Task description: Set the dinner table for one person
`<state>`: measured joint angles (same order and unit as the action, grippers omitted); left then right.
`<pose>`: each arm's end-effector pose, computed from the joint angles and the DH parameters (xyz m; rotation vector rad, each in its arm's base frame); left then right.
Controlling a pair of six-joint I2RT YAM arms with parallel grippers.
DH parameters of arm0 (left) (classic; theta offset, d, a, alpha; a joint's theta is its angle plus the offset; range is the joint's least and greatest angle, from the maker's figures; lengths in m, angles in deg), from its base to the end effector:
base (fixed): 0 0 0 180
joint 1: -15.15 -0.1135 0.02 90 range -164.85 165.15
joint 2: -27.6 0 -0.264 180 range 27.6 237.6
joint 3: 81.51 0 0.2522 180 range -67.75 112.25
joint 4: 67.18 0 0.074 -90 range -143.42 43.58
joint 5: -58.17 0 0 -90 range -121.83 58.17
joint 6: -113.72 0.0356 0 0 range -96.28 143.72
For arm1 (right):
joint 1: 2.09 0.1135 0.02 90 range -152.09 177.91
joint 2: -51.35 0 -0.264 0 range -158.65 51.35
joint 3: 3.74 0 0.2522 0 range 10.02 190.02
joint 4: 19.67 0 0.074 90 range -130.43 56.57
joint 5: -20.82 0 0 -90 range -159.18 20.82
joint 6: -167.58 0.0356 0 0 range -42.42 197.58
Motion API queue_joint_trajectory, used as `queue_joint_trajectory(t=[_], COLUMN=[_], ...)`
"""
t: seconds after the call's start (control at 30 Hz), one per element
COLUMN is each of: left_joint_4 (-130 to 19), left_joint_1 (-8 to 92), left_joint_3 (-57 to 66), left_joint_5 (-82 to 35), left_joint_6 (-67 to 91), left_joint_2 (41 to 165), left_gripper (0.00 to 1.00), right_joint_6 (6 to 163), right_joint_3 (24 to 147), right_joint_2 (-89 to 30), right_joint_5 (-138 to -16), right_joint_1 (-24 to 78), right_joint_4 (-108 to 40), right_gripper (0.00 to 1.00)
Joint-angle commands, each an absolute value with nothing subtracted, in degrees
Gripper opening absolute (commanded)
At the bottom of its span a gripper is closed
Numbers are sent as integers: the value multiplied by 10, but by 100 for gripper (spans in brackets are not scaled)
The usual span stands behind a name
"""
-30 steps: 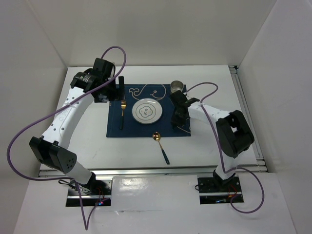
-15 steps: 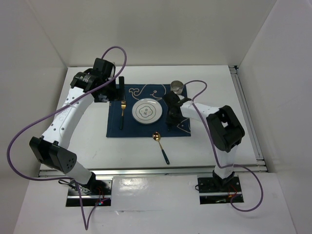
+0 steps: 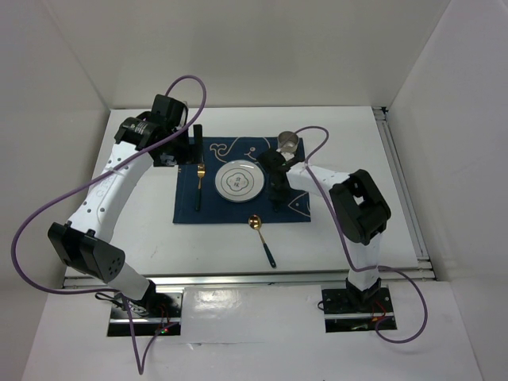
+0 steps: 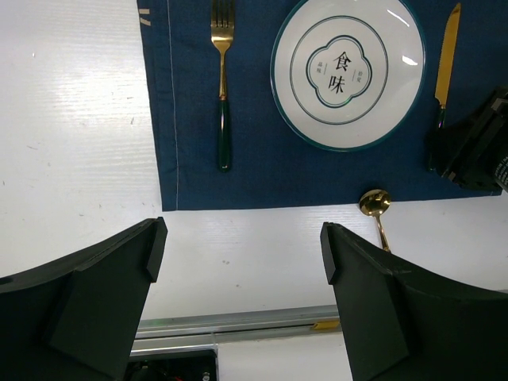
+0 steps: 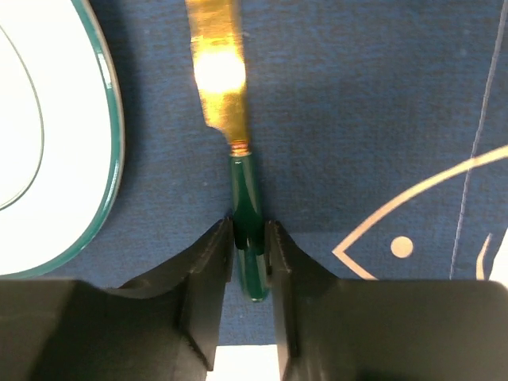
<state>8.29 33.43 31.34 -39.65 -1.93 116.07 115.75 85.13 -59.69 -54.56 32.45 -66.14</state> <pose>0.2971 -0.0930 0.3965 -0.2172 2.4489 -0.1689 0.3246 0.2125 0.1637 0.1504 2.6892 0.0228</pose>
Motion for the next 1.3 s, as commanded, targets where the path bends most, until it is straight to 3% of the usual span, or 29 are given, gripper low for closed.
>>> queue_joint_trajectory(t=[0.0, 0.03, 0.07, 0.3, 0.47, 0.63, 0.9, 1.07, 1.17, 1.2, 1.27], left_joint_4=[80, 80, 80, 80, 70, 70, 64, 64, 64, 64, 64], left_joint_1=[331, 331, 331, 331, 331, 331, 331, 331, 331, 331, 331], left_joint_3=[317, 317, 317, 317, 311, 311, 306, 306, 306, 306, 312], left_joint_5=[-396, -396, -396, -390, -380, -375, -369, -369, -369, -369, -369], left_joint_6=[-13, -13, -13, -13, -19, -25, -25, -25, -25, -25, -25], left_joint_2=[1144, 1144, 1144, 1144, 1144, 1144, 1144, 1139, 1139, 1139, 1139], left_gripper=[98, 98, 98, 98, 98, 98, 98, 98, 98, 98, 98], right_joint_6=[1165, 1165, 1160, 1142, 1064, 1054, 1097, 1118, 1123, 1128, 1128], right_joint_3=[867, 867, 861, 802, 688, 658, 644, 639, 645, 645, 669], right_joint_2=[-573, -568, -560, -459, -356, -374, -439, -458, -458, -452, -430], right_joint_5=[-513, -513, -519, -537, -659, -670, -648, -619, -607, -601, -592], right_joint_1=[325, 325, 331, 343, 400, 503, 578, 596, 601, 601, 612], right_joint_4=[-680, -680, -686, -680, -618, -661, -661, -667, -674, -687, -709], right_gripper=[38, 38, 44, 47, 72, 73, 62, 49, 30, 12, 1])
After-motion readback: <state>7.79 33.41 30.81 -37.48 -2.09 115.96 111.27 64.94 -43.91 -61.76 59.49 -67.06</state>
